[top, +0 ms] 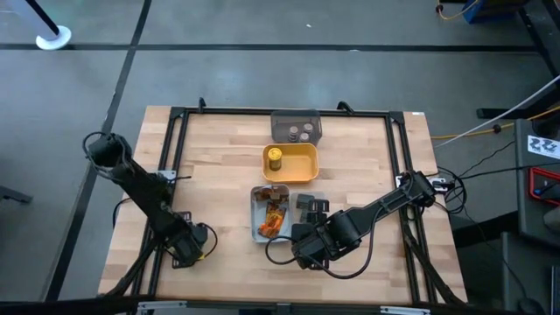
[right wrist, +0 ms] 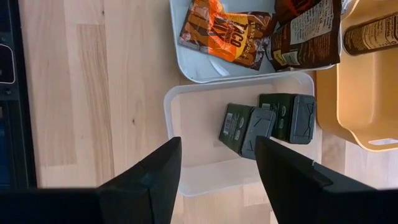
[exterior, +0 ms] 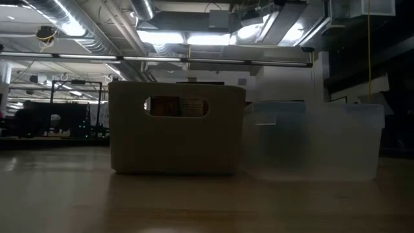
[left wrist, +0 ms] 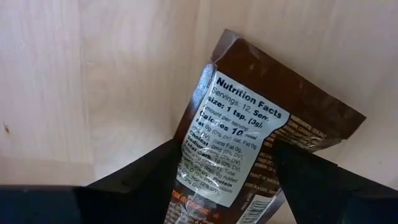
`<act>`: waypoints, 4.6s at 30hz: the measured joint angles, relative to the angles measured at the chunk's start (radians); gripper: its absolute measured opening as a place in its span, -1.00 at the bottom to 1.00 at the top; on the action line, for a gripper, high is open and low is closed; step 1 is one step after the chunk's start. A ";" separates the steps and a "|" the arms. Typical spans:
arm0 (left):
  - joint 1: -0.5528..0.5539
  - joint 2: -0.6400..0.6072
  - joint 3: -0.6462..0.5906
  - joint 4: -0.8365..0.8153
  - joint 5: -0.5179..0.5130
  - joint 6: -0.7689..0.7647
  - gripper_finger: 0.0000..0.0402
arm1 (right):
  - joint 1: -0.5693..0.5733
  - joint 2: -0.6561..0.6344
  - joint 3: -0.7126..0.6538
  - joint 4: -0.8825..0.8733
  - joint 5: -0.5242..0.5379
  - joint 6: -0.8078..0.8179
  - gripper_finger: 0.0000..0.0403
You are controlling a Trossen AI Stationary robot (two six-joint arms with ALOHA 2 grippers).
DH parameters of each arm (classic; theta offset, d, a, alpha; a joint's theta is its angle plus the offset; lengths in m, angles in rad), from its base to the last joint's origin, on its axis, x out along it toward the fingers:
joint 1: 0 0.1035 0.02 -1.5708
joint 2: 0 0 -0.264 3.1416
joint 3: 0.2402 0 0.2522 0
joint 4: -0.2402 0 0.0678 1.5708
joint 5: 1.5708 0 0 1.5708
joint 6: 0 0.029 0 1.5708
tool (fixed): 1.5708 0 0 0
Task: Sort spices by type
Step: Put the brown seasoning pack into the gray bin
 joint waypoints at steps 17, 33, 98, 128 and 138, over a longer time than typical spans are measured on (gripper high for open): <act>0.001 -0.010 0.039 0.245 -0.078 -0.027 -0.92 | 0.000 0.000 0.000 0.097 0.008 -0.072 0.02; 0.192 -0.012 0.040 0.837 -0.188 0.389 -0.96 | 0.000 0.000 0.000 0.456 0.009 -0.503 0.02; 0.530 -0.028 0.043 1.223 0.060 0.622 -0.23 | -0.003 0.065 -0.012 0.601 0.009 -0.856 -0.88; 0.516 -0.666 0.043 0.673 -0.219 0.926 -0.19 | -0.327 0.067 -0.188 0.601 -0.032 -0.749 -0.86; 0.454 -0.680 0.042 0.636 -0.283 0.935 -0.19 | -0.401 0.080 -0.200 0.644 -0.158 -0.749 -0.82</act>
